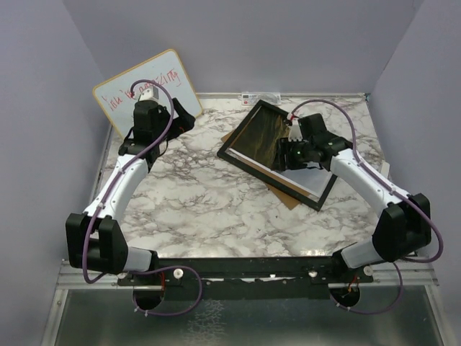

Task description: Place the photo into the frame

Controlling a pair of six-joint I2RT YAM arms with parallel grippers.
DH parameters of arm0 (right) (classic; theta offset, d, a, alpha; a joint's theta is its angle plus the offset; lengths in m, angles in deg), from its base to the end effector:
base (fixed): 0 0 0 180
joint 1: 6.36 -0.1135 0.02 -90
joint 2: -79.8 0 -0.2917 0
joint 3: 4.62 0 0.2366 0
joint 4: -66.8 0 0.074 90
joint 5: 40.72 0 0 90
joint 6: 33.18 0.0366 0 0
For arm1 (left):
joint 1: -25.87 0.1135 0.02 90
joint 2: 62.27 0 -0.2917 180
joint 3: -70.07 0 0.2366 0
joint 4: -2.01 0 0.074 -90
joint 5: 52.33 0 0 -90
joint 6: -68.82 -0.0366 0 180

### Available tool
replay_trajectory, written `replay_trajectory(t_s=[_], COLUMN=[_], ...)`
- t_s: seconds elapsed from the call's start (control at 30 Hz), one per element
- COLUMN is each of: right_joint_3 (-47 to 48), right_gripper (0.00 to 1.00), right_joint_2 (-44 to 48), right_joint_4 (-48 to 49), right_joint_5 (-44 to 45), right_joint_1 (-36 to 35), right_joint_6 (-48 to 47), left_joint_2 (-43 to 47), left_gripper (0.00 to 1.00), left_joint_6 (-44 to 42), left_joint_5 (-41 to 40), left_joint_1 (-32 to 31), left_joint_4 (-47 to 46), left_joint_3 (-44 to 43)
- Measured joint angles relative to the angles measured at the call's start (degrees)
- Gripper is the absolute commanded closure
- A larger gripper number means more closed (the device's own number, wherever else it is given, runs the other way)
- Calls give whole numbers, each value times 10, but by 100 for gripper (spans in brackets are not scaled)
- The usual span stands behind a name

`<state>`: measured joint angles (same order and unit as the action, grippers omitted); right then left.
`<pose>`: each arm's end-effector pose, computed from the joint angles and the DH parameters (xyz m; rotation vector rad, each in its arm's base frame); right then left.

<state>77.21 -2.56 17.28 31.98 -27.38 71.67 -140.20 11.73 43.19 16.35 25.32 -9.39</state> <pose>0.2647 0.1134 0.3169 -0.2719 2.4830 0.6401 0.2934 -0.0528 0.3641 -0.3403 1.9651 -0.5781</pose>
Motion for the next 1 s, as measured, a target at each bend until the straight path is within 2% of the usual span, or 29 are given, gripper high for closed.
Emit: replay_trajectory(t_s=[0.2,0.43,0.63,1.0], right_joint_3=[7,68,87,85], right_gripper=[47,46,45,45], right_joint_2=[-88,-201,-220,-253], right_joint_4=[2,-5,0,4], right_joint_5=[33,81,103,84], right_joint_1=[-46,-76,-78,-91], right_joint_6=[-56,-125,-178,-234], left_joint_2=[-19,-48,-58,-72], left_gripper=[1,1,1,1], left_joint_6=[7,8,12,24], left_joint_5=[-7,-7,-6,-2], left_joint_1=[0,0,0,0], left_joint_4=[-6,-9,-19,-34], left_joint_3=[2,2,2,2])
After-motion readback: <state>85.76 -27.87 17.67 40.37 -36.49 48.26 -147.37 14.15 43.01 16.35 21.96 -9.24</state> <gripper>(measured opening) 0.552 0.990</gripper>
